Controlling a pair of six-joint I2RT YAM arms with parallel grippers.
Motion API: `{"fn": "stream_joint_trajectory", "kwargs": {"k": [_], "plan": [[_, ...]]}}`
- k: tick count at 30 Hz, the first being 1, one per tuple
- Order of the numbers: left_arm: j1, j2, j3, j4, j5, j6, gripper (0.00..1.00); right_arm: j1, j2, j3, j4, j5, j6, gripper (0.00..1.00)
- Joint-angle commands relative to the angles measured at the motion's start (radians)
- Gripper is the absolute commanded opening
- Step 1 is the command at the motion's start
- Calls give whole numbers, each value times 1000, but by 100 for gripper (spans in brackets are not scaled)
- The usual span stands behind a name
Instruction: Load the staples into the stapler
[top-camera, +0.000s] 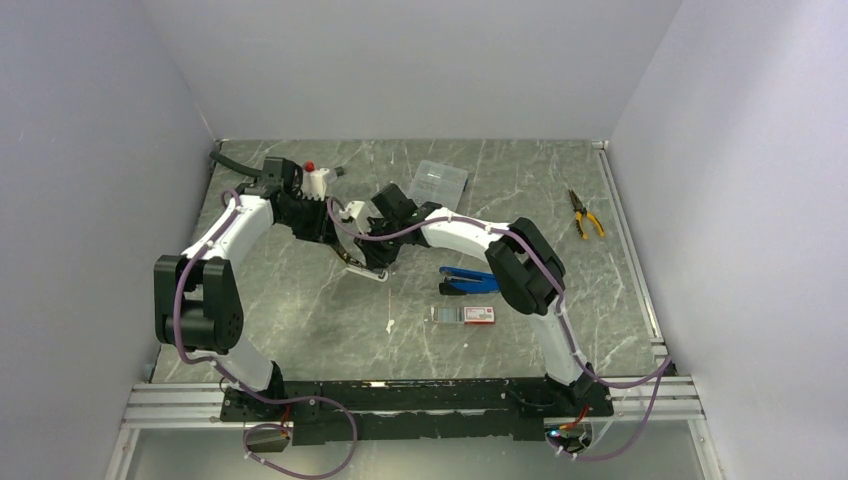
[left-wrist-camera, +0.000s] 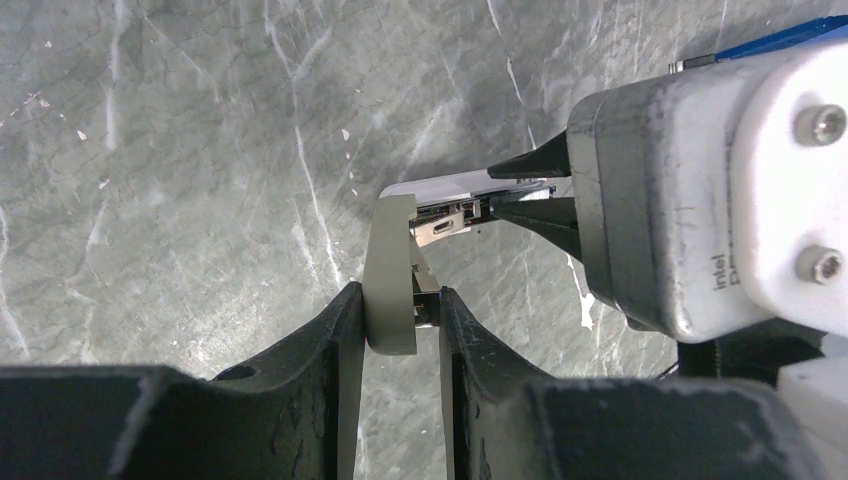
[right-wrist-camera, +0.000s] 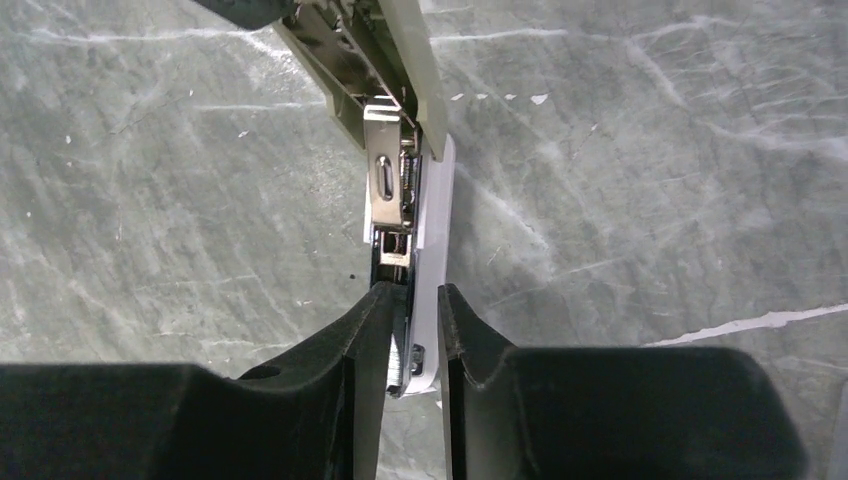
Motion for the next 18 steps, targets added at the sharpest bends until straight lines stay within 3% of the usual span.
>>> {"fn": "stream_joint_trajectory", "kwargs": {"k": [1, 18], "plan": [[-2, 16, 25, -23, 36, 11, 28, 10, 26, 48, -2, 20, -4, 26], [-2, 12, 21, -24, 38, 13, 28, 4, -12, 89, -14, 27, 8, 27]]}}
